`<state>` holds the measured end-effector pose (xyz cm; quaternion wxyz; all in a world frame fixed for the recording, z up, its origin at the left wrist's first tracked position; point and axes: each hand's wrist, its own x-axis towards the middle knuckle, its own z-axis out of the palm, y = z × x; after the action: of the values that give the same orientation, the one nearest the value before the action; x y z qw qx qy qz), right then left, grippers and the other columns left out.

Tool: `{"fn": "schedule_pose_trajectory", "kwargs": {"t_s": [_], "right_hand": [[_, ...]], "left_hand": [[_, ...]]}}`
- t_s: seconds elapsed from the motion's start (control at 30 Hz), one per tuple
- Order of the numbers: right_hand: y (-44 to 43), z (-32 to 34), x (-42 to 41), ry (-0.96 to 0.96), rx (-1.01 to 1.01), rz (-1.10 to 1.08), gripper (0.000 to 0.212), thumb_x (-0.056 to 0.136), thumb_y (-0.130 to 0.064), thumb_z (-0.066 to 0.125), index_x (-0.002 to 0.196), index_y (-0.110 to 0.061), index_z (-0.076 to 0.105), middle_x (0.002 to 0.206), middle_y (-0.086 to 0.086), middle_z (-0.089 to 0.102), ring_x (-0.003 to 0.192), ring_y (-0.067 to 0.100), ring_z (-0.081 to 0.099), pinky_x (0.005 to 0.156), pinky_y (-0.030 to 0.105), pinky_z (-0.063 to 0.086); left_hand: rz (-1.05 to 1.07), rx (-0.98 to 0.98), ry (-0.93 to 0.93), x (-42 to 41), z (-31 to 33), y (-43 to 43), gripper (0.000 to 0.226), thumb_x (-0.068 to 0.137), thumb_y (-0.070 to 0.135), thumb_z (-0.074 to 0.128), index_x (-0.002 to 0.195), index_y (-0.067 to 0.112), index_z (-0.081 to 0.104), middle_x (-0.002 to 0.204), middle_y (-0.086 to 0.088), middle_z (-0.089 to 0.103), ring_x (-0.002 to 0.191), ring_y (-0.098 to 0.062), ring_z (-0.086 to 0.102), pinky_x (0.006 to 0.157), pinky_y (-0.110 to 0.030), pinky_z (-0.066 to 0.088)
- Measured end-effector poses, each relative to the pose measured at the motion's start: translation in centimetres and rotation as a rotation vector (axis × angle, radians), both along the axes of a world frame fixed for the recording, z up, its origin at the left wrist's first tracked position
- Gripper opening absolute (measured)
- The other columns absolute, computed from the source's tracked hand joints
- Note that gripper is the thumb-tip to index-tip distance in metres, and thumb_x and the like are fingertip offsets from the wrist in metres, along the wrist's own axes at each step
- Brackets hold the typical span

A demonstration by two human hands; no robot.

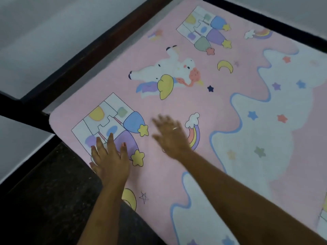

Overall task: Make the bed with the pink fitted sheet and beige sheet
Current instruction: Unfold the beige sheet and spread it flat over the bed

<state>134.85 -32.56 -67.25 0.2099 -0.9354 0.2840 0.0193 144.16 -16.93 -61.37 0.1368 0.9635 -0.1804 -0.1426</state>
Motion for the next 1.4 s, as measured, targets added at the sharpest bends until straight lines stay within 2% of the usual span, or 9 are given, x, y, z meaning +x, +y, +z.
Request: {"fn": "schedule_pose_trajectory", "kwargs": {"t_s": [0.1,0.23,0.4,0.7,0.8,0.87,0.93,1.17,1.4], "right_hand": [[-6.7,-1.1,-3.1,0.153,-0.171,-0.365,0.060,0.098,-0.050,0.022,0.152,-0.026,0.015,0.160,0.002,0.014,0.146,0.025,0.014,0.114,0.048,0.014],[-7.2,-2.6,-3.3,0.316,-0.105,-0.565,0.062,0.099,-0.053,0.019,0.153,-0.027,0.003,0.161,0.001,0.001,0.148,0.026,0.000,0.117,0.050,0.005],[2.6,-3.7,6.2,0.134,-0.175,-0.381,0.060,0.093,-0.051,0.024,0.145,-0.026,0.038,0.150,0.004,0.040,0.138,0.033,0.035,0.110,0.056,0.025],[6.0,-1.5,18.4,-0.059,-0.119,0.386,0.059,0.093,-0.055,0.029,0.146,-0.031,0.034,0.153,-0.004,0.034,0.142,0.023,0.029,0.113,0.050,0.016],[0.3,-1.9,18.8,-0.058,-0.161,-0.029,0.068,0.088,-0.055,0.016,0.146,-0.025,0.036,0.153,0.001,0.033,0.142,0.025,0.030,0.112,0.054,0.023],[-2.6,-2.7,17.8,0.026,-0.142,-0.430,0.067,0.093,-0.057,0.017,0.150,-0.024,0.025,0.158,0.004,0.023,0.145,0.027,0.020,0.115,0.054,0.017],[-2.7,-3.2,18.1,0.160,-0.098,-0.565,0.062,0.098,-0.055,0.019,0.153,-0.029,0.009,0.161,0.001,0.009,0.148,0.027,0.006,0.116,0.052,0.008],[7.5,-1.4,28.6,0.049,-0.046,-0.179,0.057,0.093,-0.053,0.008,0.148,-0.044,0.014,0.159,-0.008,0.017,0.147,0.030,0.009,0.112,0.062,0.005],[4.9,0.7,29.6,-0.068,0.056,0.190,0.052,0.098,-0.052,0.028,0.148,-0.039,0.024,0.158,-0.013,0.018,0.148,0.017,0.005,0.113,0.058,0.000]], "left_hand": [[-0.010,-0.013,0.008,1.8,-0.7,-0.3,0.056,0.097,0.042,0.035,0.148,0.022,0.026,0.158,-0.010,0.011,0.145,-0.033,0.005,0.111,-0.059,0.011],[-0.036,-0.013,0.002,4.0,-2.3,-0.2,0.055,0.097,0.042,0.036,0.147,0.021,0.029,0.157,-0.011,0.014,0.145,-0.033,0.008,0.110,-0.060,0.014],[-0.075,0.007,0.046,7.3,-3.8,0.7,0.054,0.098,0.041,0.035,0.148,0.024,0.026,0.158,-0.008,0.011,0.144,-0.032,0.006,0.111,-0.059,0.013],[-0.105,0.026,0.078,18.2,-3.4,3.4,0.055,0.098,0.038,0.038,0.149,0.036,0.018,0.160,-0.001,0.001,0.146,-0.024,-0.003,0.112,-0.060,0.004],[-0.099,0.026,0.092,21.9,-3.2,3.6,0.056,0.099,0.037,0.037,0.150,0.035,0.014,0.160,0.000,-0.001,0.146,-0.022,-0.004,0.113,-0.059,0.003],[-0.104,0.019,0.105,23.9,-3.2,3.6,0.058,0.099,0.038,0.036,0.150,0.035,0.010,0.160,0.002,-0.004,0.146,-0.021,-0.004,0.114,-0.057,0.004],[-0.089,-0.055,0.166,24.9,-3.3,3.5,0.058,0.099,0.038,0.036,0.150,0.036,0.009,0.159,0.005,-0.006,0.146,-0.020,-0.005,0.115,-0.052,0.005],[-0.025,-0.365,0.145,25.1,-4.4,3.9,0.051,0.098,0.016,0.043,0.148,0.022,0.030,0.157,-0.004,0.014,0.142,-0.027,0.008,0.113,-0.043,0.015],[-0.090,-0.444,-0.152,23.9,-4.1,3.6,0.047,0.082,-0.009,0.051,0.127,0.005,0.056,0.140,-0.011,0.045,0.127,-0.032,0.034,0.104,-0.048,0.034]]}}
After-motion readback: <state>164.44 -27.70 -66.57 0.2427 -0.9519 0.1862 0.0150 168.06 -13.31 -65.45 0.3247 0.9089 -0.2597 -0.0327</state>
